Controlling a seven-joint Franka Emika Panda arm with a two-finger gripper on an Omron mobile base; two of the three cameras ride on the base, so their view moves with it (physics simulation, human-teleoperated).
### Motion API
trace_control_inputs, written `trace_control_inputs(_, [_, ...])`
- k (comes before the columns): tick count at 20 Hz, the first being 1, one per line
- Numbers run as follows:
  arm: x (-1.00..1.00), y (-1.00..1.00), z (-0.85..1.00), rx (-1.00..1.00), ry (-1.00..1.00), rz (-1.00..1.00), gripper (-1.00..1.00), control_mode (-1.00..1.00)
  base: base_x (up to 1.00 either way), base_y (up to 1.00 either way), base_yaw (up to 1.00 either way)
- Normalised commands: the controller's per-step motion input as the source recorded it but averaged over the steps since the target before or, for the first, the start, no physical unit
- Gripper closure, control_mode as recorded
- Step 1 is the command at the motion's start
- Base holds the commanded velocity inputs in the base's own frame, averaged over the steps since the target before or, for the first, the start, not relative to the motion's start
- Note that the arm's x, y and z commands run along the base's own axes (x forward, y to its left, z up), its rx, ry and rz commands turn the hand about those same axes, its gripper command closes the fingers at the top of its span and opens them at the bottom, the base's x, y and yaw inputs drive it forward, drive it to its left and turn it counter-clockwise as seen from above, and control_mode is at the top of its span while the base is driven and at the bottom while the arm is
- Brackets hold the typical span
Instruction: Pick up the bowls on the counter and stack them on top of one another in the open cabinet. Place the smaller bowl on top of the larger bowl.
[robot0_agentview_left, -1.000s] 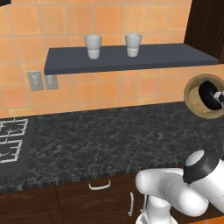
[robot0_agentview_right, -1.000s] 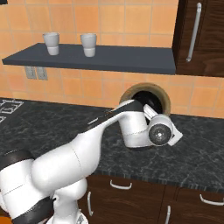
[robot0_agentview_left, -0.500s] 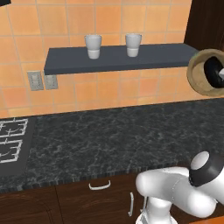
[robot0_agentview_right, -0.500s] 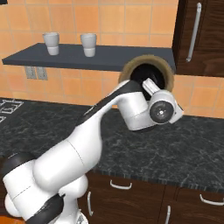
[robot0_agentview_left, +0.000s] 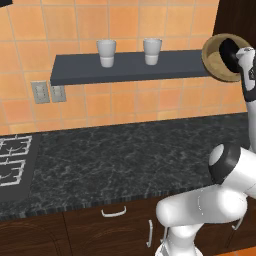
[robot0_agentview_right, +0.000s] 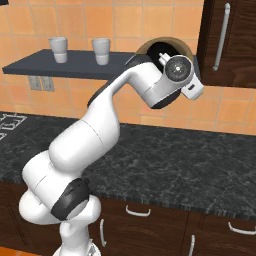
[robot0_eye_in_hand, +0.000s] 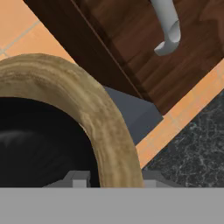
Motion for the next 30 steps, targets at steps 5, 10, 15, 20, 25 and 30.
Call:
trace_control_inputs(5, [1.0,0.65,0.35,0.0,0.24,-0.03,1.0,-1.0,0.0,0.0,0.0])
trace_control_inputs(10, [1.0,0.48,0.1,-0.04,0.05,-0.14,-1.0,-1.0,0.0,0.0,0.0])
trace_control_inputs(15, [0.18,0.14,-0.03,-0.02,0.0,-0.08,-1.0,-1.0,0.0,0.0,0.0])
trace_control_inputs(20, [-0.92,0.0,-0.32,0.0,-0.21,-0.14,-1.0,-1.0,0.0,0.0,0.0])
trace_control_inputs(25, [-1.0,0.01,-0.92,-0.01,-0.25,-0.14,-1.0,-1.0,0.0,0.0,0.0])
trace_control_inputs(30, [-1.0,0.37,-1.0,-0.22,-0.04,-0.03,-1.0,-1.0,0.0,0.0,0.0])
